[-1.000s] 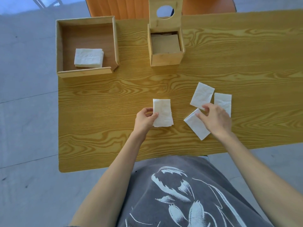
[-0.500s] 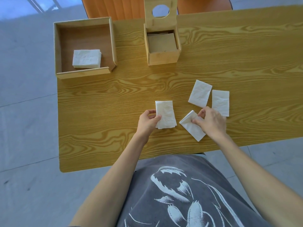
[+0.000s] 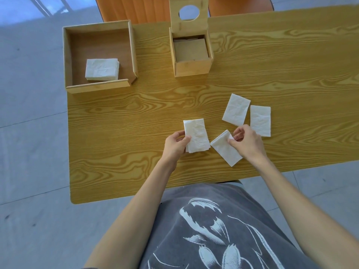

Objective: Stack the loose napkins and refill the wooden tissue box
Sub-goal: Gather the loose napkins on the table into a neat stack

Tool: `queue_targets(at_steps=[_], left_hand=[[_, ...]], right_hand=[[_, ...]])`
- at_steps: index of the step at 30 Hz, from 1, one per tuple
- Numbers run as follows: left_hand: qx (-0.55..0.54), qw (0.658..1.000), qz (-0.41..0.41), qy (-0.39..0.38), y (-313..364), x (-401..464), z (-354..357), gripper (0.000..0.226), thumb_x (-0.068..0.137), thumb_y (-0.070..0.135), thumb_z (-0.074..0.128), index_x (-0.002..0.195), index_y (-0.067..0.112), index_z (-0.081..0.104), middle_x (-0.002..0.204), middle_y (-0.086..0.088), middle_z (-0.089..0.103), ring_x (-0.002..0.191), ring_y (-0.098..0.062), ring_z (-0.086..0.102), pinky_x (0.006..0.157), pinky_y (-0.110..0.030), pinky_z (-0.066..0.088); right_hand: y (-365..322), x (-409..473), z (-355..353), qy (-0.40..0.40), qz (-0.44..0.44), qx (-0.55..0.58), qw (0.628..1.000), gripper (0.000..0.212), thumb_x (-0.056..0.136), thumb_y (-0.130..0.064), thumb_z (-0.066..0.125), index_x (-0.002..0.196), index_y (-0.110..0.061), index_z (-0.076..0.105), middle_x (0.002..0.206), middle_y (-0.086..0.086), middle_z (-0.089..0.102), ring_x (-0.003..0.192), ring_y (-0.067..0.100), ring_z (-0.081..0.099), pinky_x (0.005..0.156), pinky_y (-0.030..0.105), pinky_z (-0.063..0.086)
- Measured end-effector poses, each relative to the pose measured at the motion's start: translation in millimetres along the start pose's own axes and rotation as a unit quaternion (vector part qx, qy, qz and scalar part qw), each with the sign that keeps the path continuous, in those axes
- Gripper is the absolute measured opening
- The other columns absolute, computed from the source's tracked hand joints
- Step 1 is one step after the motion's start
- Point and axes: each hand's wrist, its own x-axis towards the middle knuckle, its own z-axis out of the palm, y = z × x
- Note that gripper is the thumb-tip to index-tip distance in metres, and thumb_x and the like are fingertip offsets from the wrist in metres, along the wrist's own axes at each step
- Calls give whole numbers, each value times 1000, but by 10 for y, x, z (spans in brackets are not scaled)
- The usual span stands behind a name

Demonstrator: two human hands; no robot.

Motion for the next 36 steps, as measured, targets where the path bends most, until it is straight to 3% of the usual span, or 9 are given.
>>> queue_targets(at_steps=[5, 9, 12, 15, 19, 24, 26, 31, 36], left_hand=[[-24, 999, -17, 17, -12, 7, 32, 34, 96, 15, 59, 129, 10, 58, 110, -9, 73, 92, -21, 72, 76, -31, 60], [-50, 998, -34, 35, -3, 3, 96, 33, 97, 14, 57, 129, 10, 59, 108, -10, 73, 85, -18, 71, 64, -25, 59], [-61, 996, -45, 45, 7, -19, 157, 32, 97, 14, 57, 128, 10, 60, 106, -10, 73, 81, -18, 70, 63, -26, 59], [-67, 995, -49, 54, 18, -31, 200, 28, 97, 17, 58, 125, 13, 61, 104, -9, 74, 85, -19, 71, 65, -28, 58], [-80, 993, -52, 67, 24, -46, 239, 26, 97, 26, 59, 118, 13, 67, 107, -12, 74, 86, -20, 71, 66, -30, 58], [-111, 988, -67, 84, 56, -72, 278, 36, 102, 40, 43, 103, 16, 71, 102, -9, 75, 87, -22, 71, 70, -33, 57], [-112, 988, -62, 90, 43, -75, 291, 38, 99, 45, 49, 106, 14, 71, 100, -8, 76, 87, -22, 72, 71, -33, 58], [-79, 990, -27, 111, -20, -57, 320, 30, 92, 19, 68, 119, 8, 61, 91, -3, 74, 78, -15, 72, 66, -29, 60], [-44, 993, -8, 112, -15, -13, 380, 23, 92, 15, 68, 113, 12, 61, 102, -9, 73, 95, -24, 71, 83, -39, 59]], right_hand=[[-14, 44, -116, -62, 3, 146, 987, 30, 88, -22, 73, 117, -14, 69, 102, 1, 72, 98, 17, 67, 86, 36, 55], [-162, 60, -173, -107, 27, 314, 943, 22, 94, -10, 65, 115, -9, 67, 95, -2, 72, 83, 7, 69, 65, 19, 56], [-295, 114, -105, -146, 41, 355, 923, 19, 95, -11, 63, 114, -12, 65, 93, -2, 73, 76, 6, 70, 59, 19, 56], [-427, 178, 51, -174, 43, 349, 920, 22, 95, -13, 63, 117, -11, 63, 95, 0, 72, 79, 8, 69, 56, 18, 52], [-510, 286, 291, -177, 14, 293, 940, 29, 94, -17, 66, 120, -7, 62, 110, 10, 72, 98, 19, 69, 72, 30, 57], [-516, 357, 414, -120, -59, 157, 979, 26, 87, -27, 71, 109, -13, 72, 103, 2, 75, 95, 16, 69, 85, 40, 57], [-511, 356, 428, -101, -78, 111, 985, 28, 85, -31, 72, 108, -14, 73, 102, 1, 75, 95, 18, 69, 86, 41, 56], [-494, 353, 422, -59, -94, 55, 992, 35, 85, -41, 70, 112, -18, 68, 106, -3, 73, 98, 17, 67, 82, 40, 56], [-215, 420, 96, 13, -27, 104, 994, 27, 92, -38, 63, 110, -19, 69, 95, -7, 69, 89, 13, 63, 71, 29, 50]])
